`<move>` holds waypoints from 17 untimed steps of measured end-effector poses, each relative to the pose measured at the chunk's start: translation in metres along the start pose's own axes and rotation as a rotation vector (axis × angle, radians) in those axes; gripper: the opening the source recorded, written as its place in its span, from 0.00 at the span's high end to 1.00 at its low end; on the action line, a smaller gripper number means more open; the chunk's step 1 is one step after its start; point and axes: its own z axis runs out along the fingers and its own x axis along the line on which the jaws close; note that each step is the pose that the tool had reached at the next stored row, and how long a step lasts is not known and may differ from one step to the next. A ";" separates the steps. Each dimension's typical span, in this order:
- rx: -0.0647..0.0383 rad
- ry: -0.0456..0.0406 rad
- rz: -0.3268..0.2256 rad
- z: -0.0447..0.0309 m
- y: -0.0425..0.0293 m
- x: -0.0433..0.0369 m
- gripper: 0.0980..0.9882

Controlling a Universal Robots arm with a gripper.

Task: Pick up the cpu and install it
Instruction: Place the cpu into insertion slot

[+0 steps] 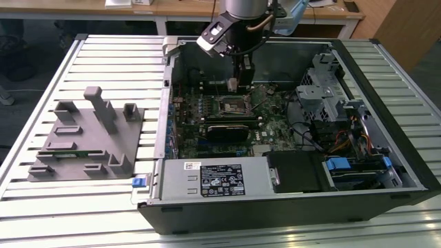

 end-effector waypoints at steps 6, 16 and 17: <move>0.000 -0.0011 0.000 0.0075 -0.0001 0.0090 0.50; 0.000 -0.0010 0.002 0.0255 -0.0009 0.0175 0.50; 0.000 -0.0011 0.002 0.0273 -0.0011 0.0176 0.50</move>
